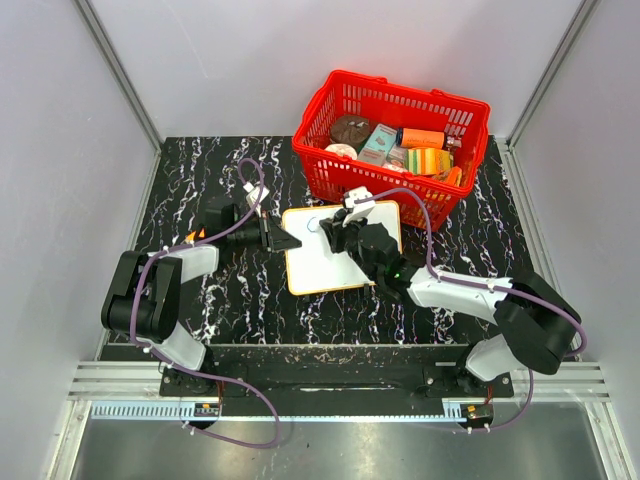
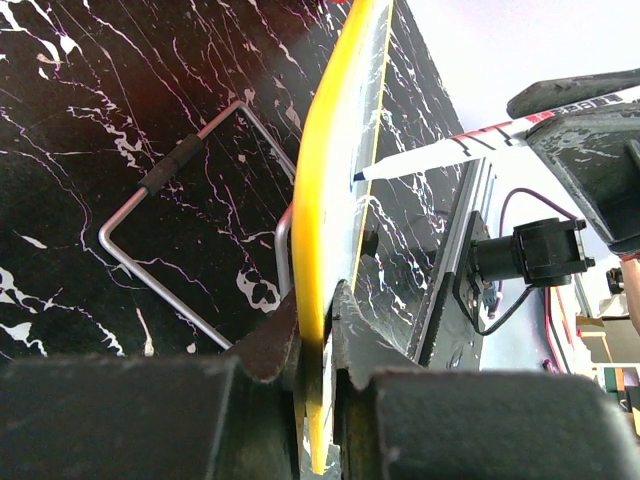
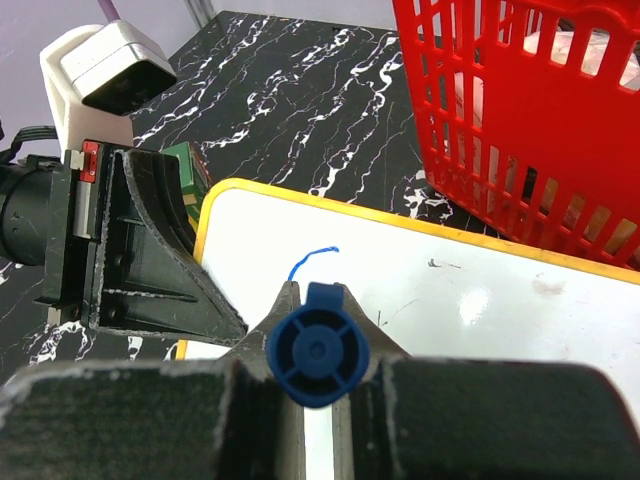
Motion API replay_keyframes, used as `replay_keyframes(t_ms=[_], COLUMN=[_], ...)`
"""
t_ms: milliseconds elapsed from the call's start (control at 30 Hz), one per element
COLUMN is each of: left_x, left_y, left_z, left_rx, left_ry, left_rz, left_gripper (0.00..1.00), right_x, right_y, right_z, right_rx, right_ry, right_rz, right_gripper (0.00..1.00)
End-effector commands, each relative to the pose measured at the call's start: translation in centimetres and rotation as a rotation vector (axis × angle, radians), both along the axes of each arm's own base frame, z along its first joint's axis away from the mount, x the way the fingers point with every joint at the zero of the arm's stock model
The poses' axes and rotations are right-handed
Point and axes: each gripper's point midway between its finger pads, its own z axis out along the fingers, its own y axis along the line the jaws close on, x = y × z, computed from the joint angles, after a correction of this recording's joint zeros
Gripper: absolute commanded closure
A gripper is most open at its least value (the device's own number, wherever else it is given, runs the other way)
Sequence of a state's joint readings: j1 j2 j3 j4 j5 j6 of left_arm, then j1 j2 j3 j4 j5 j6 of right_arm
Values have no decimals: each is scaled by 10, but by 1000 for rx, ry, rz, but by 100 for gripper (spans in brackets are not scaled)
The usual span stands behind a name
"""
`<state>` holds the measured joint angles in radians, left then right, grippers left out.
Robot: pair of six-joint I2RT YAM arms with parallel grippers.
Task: Write a sentence on the whiteboard
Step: Write on the whiteboard at the whiteboard stand.
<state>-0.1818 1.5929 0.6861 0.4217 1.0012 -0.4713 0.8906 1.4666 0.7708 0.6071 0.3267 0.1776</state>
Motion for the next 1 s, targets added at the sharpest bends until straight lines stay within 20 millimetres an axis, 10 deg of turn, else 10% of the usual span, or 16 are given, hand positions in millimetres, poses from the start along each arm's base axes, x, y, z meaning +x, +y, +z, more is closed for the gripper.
replay_keyframes(t_ms=[0,967], left_x=[12,11], left_y=[12,8], left_z=[-38,-39], left_rx=[154,160], left_ry=[-57,-56], left_rz=[65,52], left_gripper=[100,100], right_x=[9,6], right_y=[-11,-11], right_z=[10,8], right_rx=[2,4], right_ry=[-4,21], right_rz=[-90,-80], right_gripper=[100,100])
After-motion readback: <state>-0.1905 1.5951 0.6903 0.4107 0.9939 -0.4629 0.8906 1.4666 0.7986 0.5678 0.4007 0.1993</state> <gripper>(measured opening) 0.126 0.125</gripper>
